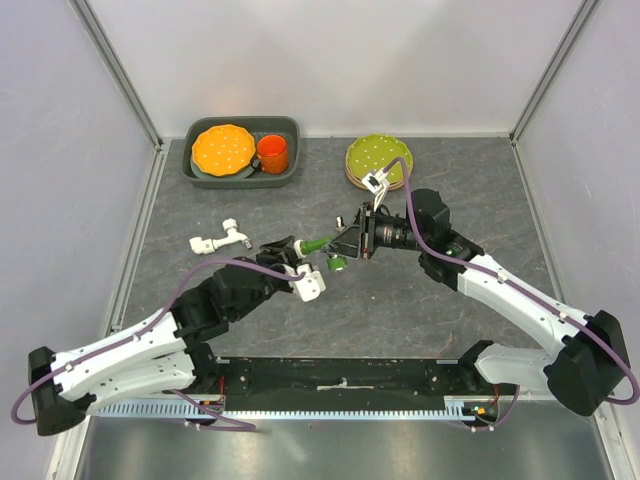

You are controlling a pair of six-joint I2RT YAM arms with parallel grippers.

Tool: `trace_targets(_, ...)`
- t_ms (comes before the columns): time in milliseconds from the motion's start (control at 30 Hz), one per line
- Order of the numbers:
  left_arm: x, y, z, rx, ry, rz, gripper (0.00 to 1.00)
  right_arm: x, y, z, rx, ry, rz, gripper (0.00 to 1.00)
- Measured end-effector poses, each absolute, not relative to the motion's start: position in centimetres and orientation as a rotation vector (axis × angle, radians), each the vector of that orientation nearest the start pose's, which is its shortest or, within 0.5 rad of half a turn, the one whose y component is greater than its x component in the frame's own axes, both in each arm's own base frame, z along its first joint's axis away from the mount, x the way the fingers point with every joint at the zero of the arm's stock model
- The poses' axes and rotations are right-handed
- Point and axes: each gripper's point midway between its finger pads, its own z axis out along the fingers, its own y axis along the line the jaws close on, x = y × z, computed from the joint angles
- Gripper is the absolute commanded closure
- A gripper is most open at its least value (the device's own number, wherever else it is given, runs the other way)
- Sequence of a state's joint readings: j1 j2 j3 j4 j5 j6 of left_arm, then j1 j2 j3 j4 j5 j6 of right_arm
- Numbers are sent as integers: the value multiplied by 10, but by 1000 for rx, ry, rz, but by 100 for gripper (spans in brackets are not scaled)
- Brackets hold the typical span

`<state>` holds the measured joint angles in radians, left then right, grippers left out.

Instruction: Install the water faucets

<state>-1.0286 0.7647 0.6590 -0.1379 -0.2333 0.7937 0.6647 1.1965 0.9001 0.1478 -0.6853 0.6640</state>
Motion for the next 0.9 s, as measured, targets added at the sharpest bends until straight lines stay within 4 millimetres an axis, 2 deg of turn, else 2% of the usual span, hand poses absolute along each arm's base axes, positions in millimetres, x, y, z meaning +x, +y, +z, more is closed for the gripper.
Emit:
trace_targets(67,223,-224,244,1314,1238,125,98,209,326,282,-527,1890,1501,98)
trace_targets(100,226,-223,245,1307,1239,150,98,212,325,281,-506,1895,1491,92)
trace_targets(133,228,-223,245,1298,1240,177,98,215,325,281,-487,1899,1482,84)
trace_targets(167,231,-223,245,1288,1241,200,98,217,325,281,-470,1905,1474,72)
trace_targets(233,232,-222,245,1275,1243,213,98,219,324,280,-450,1910,1464,58)
trace_targets(267,232,-222,245,1270,1243,214,98,220,324,281,-445,1907,1458,44)
trace_targets(367,229,-228,244,1264,1239,163,98,222,323,288,-433,1871,1437,24)
trace_targets(467,226,-234,237,1262,1267,58,98,222,318,306,-433,1798,1407,12)
trace_targets(600,235,-227,233,1192,1340,-69,98,223,304,327,-426,1703,1342,6)
trace_targets(667,237,-225,234,1161,1360,-124,98,224,298,331,-414,1681,1315,2)
trace_targets(733,237,-225,235,1141,1377,-170,98,225,292,327,-400,1678,1293,2)
trace_targets(900,228,-232,230,1152,1396,-268,98,226,287,304,-385,1729,1261,2)
